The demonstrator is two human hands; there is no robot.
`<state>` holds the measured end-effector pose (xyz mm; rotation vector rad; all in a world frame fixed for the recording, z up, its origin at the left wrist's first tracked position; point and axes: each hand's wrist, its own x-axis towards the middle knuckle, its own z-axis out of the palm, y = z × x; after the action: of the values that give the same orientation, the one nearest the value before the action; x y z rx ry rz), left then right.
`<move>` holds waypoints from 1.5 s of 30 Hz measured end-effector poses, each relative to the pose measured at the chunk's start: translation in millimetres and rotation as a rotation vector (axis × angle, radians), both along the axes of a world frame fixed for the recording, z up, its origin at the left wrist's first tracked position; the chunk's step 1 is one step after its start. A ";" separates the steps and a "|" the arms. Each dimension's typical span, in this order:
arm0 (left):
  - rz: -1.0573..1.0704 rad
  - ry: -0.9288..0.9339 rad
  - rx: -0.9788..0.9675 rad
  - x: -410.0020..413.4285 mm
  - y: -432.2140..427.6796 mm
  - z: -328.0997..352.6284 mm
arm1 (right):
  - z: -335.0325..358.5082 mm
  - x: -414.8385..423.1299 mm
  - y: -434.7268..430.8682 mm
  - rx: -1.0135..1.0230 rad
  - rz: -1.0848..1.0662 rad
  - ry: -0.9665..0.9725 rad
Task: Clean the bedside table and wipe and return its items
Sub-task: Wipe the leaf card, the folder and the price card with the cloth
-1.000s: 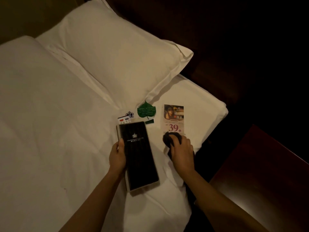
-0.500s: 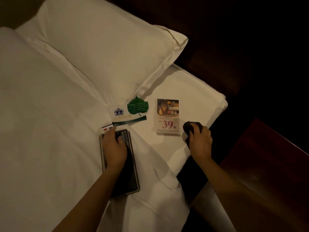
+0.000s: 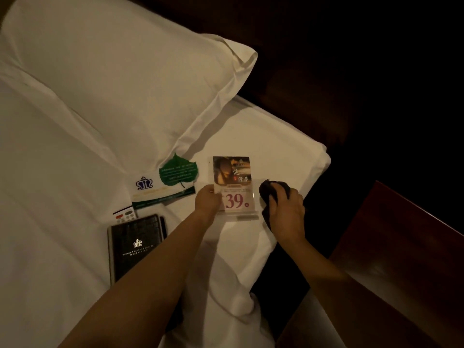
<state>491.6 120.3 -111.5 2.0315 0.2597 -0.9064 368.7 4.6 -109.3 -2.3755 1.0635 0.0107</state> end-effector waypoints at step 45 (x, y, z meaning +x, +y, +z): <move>0.197 -0.054 -0.533 -63.4 87.6 99.4 | 66.6 -23.4 115.6 0.528 -0.653 -0.525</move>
<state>428.1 208.0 -12.0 1.5062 0.1619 -0.7048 345.3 120.2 -42.7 -1.3790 1.3076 -0.4762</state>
